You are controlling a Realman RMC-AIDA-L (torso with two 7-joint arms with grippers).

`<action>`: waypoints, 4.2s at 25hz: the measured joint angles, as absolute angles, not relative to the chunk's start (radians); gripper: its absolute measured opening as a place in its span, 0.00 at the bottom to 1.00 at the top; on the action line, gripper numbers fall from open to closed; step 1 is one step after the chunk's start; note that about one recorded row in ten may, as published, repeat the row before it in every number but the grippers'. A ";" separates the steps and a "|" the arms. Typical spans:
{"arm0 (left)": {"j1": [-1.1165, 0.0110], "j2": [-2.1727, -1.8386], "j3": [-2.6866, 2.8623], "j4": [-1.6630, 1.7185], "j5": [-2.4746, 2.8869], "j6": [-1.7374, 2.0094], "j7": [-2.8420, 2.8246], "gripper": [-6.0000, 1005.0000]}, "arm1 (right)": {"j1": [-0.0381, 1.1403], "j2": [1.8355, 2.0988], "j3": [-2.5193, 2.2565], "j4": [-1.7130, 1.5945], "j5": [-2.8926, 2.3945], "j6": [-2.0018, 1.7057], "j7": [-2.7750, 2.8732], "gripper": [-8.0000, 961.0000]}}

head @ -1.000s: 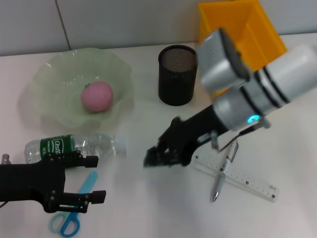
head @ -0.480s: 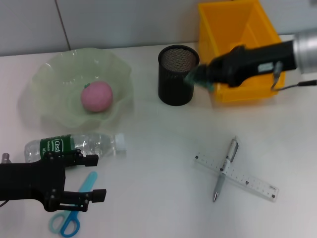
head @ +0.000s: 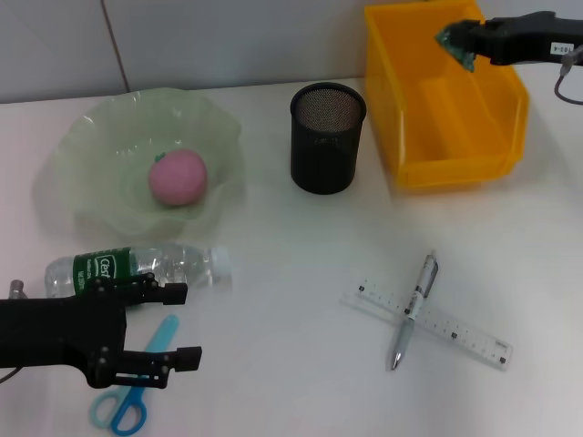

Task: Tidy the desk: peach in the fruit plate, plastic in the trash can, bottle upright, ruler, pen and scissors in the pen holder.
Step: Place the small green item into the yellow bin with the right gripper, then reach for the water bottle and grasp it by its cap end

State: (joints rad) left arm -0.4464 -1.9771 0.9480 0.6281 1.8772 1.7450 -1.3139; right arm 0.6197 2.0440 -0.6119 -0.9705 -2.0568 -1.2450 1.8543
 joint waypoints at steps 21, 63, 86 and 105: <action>-0.447 -1.983 0.924 0.633 1.874 1.747 -1.322 0.86 | 0.735 2.002 -0.719 -0.726 -2.092 -0.927 1.875 0.42; -0.502 -1.987 0.909 0.634 1.880 1.748 -1.372 0.85 | 0.519 1.985 -0.708 -0.862 -2.040 -1.905 1.661 0.79; -0.829 -2.067 0.989 0.993 2.327 1.664 -1.763 0.85 | 0.516 1.994 -0.730 -0.805 -2.099 -1.810 1.514 0.79; -0.972 -2.079 1.496 1.056 2.554 1.552 -2.087 0.84 | 0.517 1.990 -0.729 -0.805 -2.098 -1.805 1.518 0.79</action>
